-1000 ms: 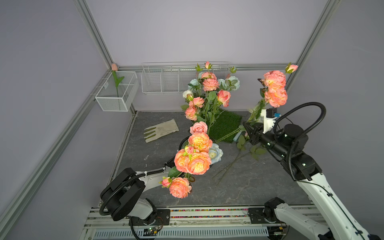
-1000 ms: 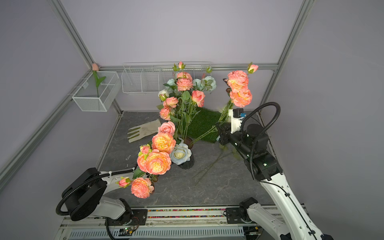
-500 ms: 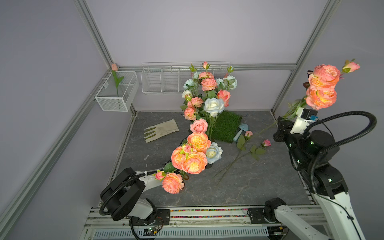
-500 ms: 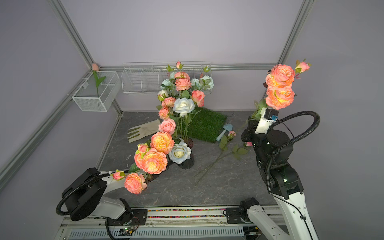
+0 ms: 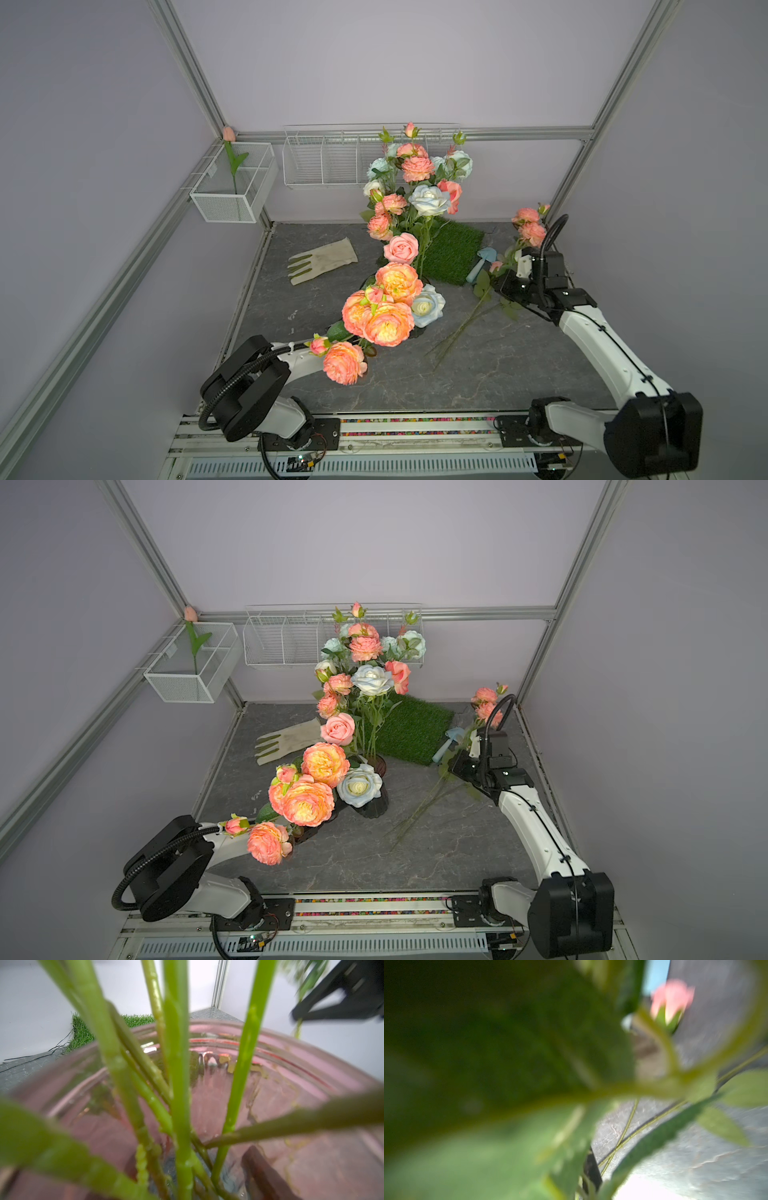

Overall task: Pick out pink flowers from the vase
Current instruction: Place the flower at the center of the board.

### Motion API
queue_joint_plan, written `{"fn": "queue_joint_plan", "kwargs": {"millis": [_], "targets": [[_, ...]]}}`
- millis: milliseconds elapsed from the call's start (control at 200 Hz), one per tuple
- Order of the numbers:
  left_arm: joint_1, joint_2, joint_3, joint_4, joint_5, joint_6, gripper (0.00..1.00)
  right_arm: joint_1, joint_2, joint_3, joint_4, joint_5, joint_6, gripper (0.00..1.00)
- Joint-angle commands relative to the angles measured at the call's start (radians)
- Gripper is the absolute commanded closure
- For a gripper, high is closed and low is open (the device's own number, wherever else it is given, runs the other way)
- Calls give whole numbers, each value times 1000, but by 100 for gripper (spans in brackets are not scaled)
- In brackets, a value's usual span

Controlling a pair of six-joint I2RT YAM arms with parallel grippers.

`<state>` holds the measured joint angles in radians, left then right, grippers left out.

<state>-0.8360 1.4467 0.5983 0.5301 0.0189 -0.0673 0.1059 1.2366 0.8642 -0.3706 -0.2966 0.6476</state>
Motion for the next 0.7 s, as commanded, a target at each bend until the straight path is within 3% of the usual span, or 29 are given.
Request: {"fn": "queue_joint_plan", "kwargs": {"millis": [0, 90, 190, 330, 435, 550, 630, 695], "targets": [[11, 29, -35, -181, -18, 1, 100, -9, 78, -57, 216, -62, 151, 92], [11, 29, -32, -186, -14, 4, 100, -9, 144, -89, 296, 4, 178, 90], [11, 25, -32, -190, -13, 6, 100, -8, 144, -125, 357, 103, 183, 80], [11, 29, -32, -188, -10, 6, 100, -9, 58, -132, 302, 249, 163, 57], [11, 36, -32, -185, -7, 4, 100, -6, -40, -140, 244, 323, 136, 50], [11, 43, -29, -183, -4, 3, 100, 34, -137, -127, 224, 279, 38, 51], [12, 45, -28, -182, 0, 2, 100, 92, -190, -108, 254, 131, -101, 53], [11, 49, -26, -182, 2, 3, 100, 204, -247, -105, 272, 35, -204, 54]]}}
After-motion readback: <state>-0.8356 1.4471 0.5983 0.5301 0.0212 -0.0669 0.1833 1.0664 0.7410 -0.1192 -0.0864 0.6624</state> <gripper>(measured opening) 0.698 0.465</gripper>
